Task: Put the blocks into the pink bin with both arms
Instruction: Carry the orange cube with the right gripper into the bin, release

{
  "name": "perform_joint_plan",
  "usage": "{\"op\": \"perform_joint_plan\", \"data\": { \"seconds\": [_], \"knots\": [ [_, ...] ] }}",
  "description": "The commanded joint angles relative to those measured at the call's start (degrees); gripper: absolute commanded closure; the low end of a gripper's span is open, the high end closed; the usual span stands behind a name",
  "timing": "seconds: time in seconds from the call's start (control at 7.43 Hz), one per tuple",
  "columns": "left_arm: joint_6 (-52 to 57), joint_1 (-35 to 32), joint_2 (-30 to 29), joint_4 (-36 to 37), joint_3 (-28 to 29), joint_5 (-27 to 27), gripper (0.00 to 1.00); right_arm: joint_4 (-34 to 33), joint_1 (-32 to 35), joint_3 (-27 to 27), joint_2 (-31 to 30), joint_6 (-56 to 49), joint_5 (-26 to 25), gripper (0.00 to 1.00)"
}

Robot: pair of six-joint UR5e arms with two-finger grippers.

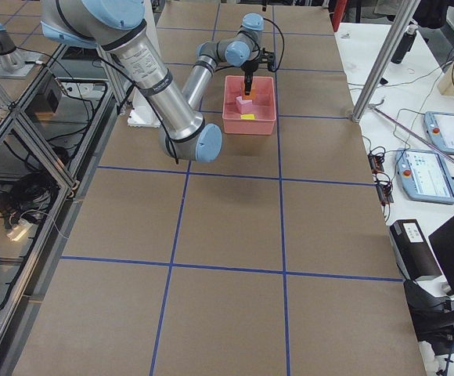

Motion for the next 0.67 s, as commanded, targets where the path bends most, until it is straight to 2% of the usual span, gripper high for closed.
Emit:
{"op": "perform_joint_plan", "data": {
  "seconds": [0.0,0.13,0.27,0.54],
  "knots": [
    [-0.05,0.06,0.0,-0.01,0.18,-0.04,0.0,0.12,-0.04,-0.27,0.17,-0.53,-1.05,0.01],
    [-0.05,0.06,0.0,-0.01,0.27,-0.04,0.0,0.03,2.06,-0.19,0.08,-2.18,0.08,0.0],
    [-0.14,0.06,0.0,0.07,0.27,-0.04,0.0,-0.23,5.99,-0.18,-0.7,-5.33,3.92,0.0],
    [0.47,-0.2,2.35,-0.71,1.76,0.23,0.0,-0.41,13.9,0.08,-5.87,-16.46,9.39,0.0]
  ]
}}
